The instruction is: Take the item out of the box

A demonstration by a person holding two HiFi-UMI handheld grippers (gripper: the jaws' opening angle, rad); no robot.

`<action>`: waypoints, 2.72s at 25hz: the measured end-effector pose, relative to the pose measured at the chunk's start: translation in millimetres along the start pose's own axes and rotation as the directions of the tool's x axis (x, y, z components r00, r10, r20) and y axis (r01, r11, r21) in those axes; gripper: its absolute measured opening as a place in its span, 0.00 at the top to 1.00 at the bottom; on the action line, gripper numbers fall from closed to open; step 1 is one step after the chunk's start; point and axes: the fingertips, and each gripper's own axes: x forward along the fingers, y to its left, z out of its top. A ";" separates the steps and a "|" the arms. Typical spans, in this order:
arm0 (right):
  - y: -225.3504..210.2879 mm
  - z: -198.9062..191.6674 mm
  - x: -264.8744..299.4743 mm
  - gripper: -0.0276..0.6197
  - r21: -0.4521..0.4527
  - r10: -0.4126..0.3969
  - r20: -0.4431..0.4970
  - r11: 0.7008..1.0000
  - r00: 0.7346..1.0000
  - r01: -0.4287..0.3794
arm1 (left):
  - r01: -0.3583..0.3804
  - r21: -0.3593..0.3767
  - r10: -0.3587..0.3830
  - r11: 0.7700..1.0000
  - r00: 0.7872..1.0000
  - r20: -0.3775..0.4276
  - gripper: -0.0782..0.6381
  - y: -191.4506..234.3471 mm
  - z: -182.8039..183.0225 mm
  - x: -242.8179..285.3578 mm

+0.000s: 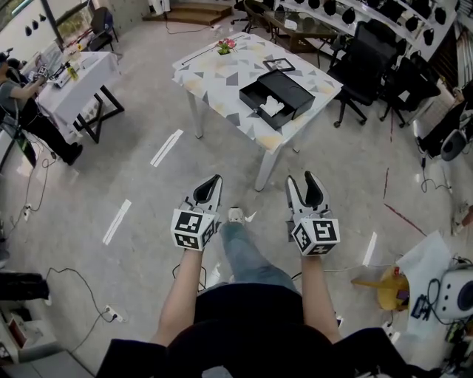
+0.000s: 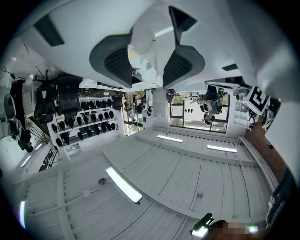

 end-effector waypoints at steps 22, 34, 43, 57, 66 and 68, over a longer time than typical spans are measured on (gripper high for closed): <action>-145.9 21.3 323.5 0.66 0.001 -0.186 -0.026 0.982 0.982 0.186 | 0.135 0.088 -0.132 0.987 0.990 -0.039 0.86 194.3 63.1 324.9; -206.7 19.5 389.8 0.66 0.001 -0.309 -0.101 0.951 0.946 0.310 | 0.318 0.080 -0.314 0.945 0.948 -0.050 0.86 192.3 91.9 458.0; -214.5 17.2 386.4 0.66 0.023 -0.395 -0.129 0.916 0.909 0.401 | 0.443 0.081 -0.439 0.893 0.896 -0.067 0.86 168.8 95.8 496.9; -186.8 -38.5 415.6 0.66 0.035 -0.342 -0.495 0.911 0.799 0.412 | 0.539 0.065 -0.529 0.840 0.839 -0.126 0.86 151.7 83.3 510.6; -167.0 -84.0 422.6 0.68 0.058 -0.248 -0.714 0.911 0.654 0.409 | 0.549 0.055 -0.538 0.834 0.831 -0.139 0.86 155.7 75.9 508.4; -164.7 -94.7 422.8 0.68 0.063 -0.227 -0.753 0.910 0.618 0.411 | 0.548 0.053 -0.537 0.835 0.832 -0.141 0.86 156.1 75.1 508.7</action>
